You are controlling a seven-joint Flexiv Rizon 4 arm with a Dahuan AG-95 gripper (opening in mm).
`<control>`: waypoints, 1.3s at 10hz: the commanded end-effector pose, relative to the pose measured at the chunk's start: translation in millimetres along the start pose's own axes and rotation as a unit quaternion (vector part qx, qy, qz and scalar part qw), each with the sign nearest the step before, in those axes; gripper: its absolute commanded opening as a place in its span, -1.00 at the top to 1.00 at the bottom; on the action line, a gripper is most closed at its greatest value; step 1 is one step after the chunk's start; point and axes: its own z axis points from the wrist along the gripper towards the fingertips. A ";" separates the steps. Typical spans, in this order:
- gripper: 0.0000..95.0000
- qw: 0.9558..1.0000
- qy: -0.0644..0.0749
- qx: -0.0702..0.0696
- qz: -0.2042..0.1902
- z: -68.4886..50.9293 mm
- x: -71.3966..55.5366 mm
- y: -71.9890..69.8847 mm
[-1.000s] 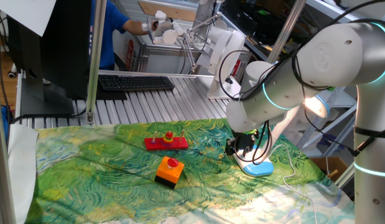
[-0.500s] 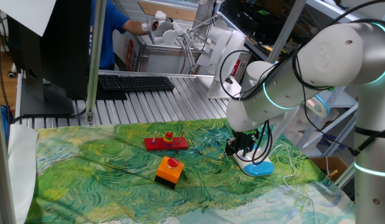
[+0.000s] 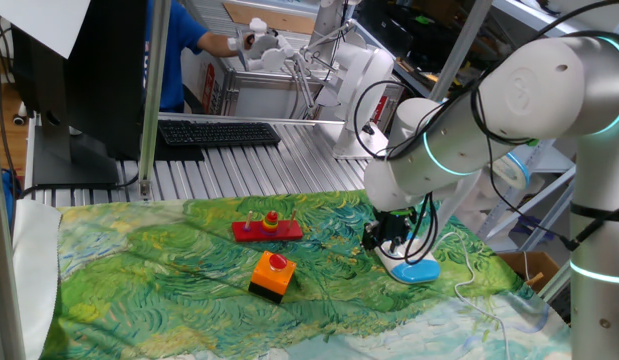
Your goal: Turn off the desk lamp by pressing the button
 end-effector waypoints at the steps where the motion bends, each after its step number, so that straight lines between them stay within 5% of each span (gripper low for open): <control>1: -0.20 1.000 0.000 0.000 0.001 2.2 0.7 0.5; 4: -0.20 1.000 0.004 0.003 0.005 -16.0 0.2 3.2; 5: -0.60 1.000 0.008 0.004 0.010 -32.1 -1.5 8.4; 6: -0.60 1.000 0.012 0.004 0.011 -39.1 -2.9 11.0; 7: -0.20 1.000 0.019 0.001 0.017 -50.7 -5.8 16.2; 9: -0.20 0.999 0.031 -0.016 0.035 -74.1 -9.6 25.8; 10: -0.20 0.997 0.038 -0.039 0.048 -80.9 -9.8 29.0; 11: 0.20 0.995 0.043 -0.060 0.063 -87.4 -8.7 33.2; 13: 0.20 0.994 0.047 -0.062 0.073 -99.8 -7.3 43.0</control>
